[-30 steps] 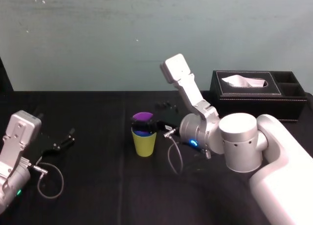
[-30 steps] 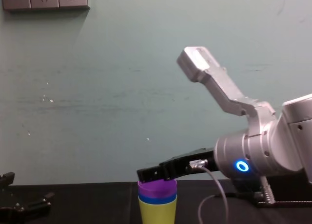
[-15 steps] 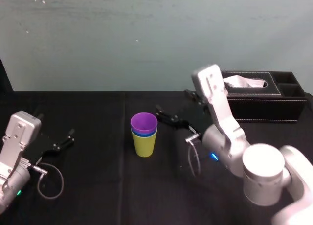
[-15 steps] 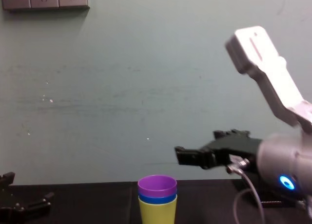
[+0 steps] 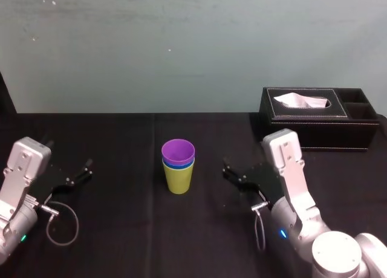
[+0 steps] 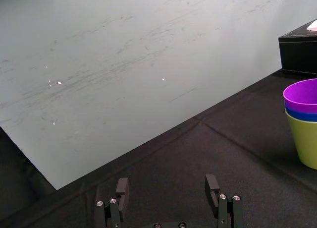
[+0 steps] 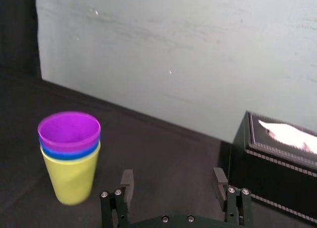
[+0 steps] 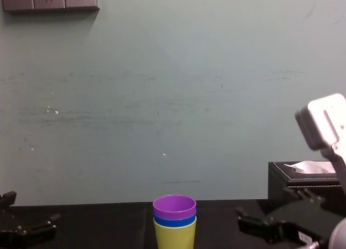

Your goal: Stack the three plastic cups sequentially using one hand.

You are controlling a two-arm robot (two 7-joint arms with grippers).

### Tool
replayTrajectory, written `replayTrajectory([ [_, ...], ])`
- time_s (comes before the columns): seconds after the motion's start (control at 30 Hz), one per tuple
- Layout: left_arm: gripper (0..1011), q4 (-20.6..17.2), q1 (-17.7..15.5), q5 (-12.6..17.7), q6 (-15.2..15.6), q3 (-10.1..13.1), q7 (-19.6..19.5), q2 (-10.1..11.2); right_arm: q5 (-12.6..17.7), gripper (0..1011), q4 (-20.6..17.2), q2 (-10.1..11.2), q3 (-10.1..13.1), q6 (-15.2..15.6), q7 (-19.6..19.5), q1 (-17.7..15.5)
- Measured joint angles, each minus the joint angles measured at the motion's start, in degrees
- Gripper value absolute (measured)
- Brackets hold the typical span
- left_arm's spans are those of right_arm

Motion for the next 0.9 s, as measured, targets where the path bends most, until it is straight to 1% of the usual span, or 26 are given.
replayTrajectory([
  [0.27,1000,0.00,0.00,0.00,0.00,0.00,0.00,0.00,-2.50,1003,1.78,-1.01,0.30,0.41,-1.25,-0.58],
  [0.9,1000,0.00,0.00,0.00,0.00,0.00,0.00,0.00,-2.12,1003,1.69,-0.89,0.25,0.41,-1.17,-0.51],
])
